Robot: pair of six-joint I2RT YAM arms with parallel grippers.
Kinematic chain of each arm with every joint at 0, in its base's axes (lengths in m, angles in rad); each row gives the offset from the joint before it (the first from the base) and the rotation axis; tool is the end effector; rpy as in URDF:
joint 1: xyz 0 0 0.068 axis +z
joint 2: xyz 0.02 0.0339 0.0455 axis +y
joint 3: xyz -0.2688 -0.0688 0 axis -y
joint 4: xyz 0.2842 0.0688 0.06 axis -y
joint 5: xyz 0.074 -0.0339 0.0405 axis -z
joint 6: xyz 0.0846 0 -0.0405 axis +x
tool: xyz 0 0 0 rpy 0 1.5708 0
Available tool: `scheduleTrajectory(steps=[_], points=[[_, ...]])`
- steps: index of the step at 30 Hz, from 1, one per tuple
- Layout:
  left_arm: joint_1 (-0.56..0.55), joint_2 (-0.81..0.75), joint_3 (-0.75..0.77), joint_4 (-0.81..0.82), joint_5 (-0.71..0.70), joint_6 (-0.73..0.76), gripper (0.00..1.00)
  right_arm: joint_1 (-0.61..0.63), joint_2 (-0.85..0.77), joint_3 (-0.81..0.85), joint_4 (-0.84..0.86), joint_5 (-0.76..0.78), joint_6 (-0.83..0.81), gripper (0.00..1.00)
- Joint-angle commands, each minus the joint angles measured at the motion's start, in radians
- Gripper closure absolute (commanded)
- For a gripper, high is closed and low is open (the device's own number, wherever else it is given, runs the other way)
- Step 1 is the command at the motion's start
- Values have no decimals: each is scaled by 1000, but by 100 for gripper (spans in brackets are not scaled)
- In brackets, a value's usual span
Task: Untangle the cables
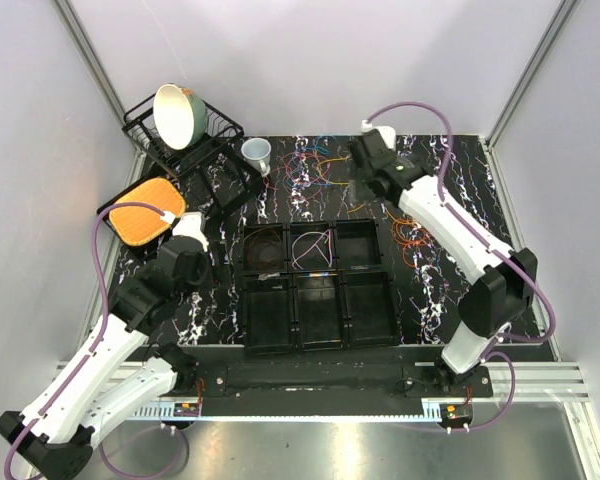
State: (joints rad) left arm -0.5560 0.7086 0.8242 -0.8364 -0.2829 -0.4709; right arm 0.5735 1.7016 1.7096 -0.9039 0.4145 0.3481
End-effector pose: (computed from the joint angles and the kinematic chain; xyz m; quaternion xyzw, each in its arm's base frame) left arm 0.1891 -0.0897 0.2784 -0.0197 0.9036 -0.0886 0.4187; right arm 0.3825 0.2065 0.3240 -0.0362 0.9252 -0.0298 0.3765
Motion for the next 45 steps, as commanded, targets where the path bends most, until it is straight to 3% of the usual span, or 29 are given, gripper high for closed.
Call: scheduleTrajectory(steps=[1, 2, 6, 16, 27, 38, 39, 41, 42, 45], points=[[5, -11, 20, 39, 33, 9, 12, -183, -89, -111, 40, 100, 139, 32], [5, -9, 20, 39, 33, 8, 12, -296, -114, -139, 55, 74, 161, 32], [7, -11, 19, 40, 37, 9, 12, -493, -149, -260, 91, 5, 262, 33], [5, -14, 20, 40, 37, 11, 12, -665, -85, -444, 206, -229, 328, 32], [7, -3, 19, 40, 37, 12, 12, -712, 39, -478, 330, -359, 318, 38], [5, 0, 20, 40, 34, 12, 12, -722, 75, -510, 387, -362, 341, 44], [7, 3, 20, 42, 34, 12, 12, -727, 79, -513, 395, -370, 344, 47], [5, 3, 20, 40, 34, 12, 12, -727, 87, -513, 401, -373, 353, 89], [7, 2, 20, 40, 34, 12, 12, -728, 89, -505, 401, -367, 359, 100], [8, 5, 19, 42, 36, 12, 12, -710, 64, -405, 407, -411, 333, 100]])
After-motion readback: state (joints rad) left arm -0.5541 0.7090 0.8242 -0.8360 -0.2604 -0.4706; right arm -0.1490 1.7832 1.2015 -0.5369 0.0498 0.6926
